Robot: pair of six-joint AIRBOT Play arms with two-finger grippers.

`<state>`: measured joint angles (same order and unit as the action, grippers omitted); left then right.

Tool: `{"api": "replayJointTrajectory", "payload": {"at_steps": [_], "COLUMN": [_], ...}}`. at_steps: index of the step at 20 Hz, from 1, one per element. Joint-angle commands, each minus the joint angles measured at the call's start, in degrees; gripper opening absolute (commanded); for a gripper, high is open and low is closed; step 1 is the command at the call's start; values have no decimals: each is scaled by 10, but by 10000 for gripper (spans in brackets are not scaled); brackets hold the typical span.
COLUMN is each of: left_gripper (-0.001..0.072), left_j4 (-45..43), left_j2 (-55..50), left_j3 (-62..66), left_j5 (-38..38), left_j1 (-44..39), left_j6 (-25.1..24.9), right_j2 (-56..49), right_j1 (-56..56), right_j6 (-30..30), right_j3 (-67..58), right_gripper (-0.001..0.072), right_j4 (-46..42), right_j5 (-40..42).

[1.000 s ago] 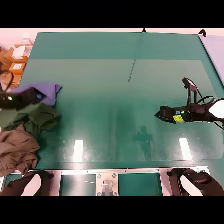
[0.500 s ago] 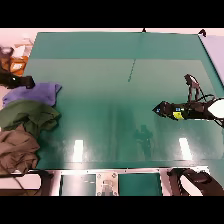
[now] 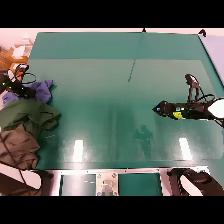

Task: Fold the shirts.

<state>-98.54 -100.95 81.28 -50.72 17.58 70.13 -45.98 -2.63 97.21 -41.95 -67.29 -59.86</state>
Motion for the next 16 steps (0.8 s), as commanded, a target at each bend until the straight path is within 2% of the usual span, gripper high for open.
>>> {"api": "replayJointTrajectory", "payload": {"at_steps": [1, 6, 9, 11, 14, 16], "left_gripper": [25, 24, 25, 25, 26, 26], "left_j4": [-8, 41, 145, 217, 313, 330], "left_j2": [-8, 30, 80, 120, 145, 139], "left_j3": [32, 218, 317, 337, 336, 315], "left_j5": [-34, -137, -191, -242, -330, -341], "left_j1": [-4, -61, -118, -168, -261, -329], "left_j6": [-2, -2, -2, 2, 36, 57], "right_j2": [0, 0, 0, 0, 0, 0], "right_j1": [0, 0, 0, 0, 0, 0], "right_j6": [0, 0, 0, 0, 0, 0], "right_j3": [0, 0, 0, 0, 0, 0], "right_gripper": [501, 493, 493, 493, 492, 493], "right_j4": [0, 1, 0, 0, 2, 3], "right_j5": [0, -2, -2, -2, -2, -7]}}
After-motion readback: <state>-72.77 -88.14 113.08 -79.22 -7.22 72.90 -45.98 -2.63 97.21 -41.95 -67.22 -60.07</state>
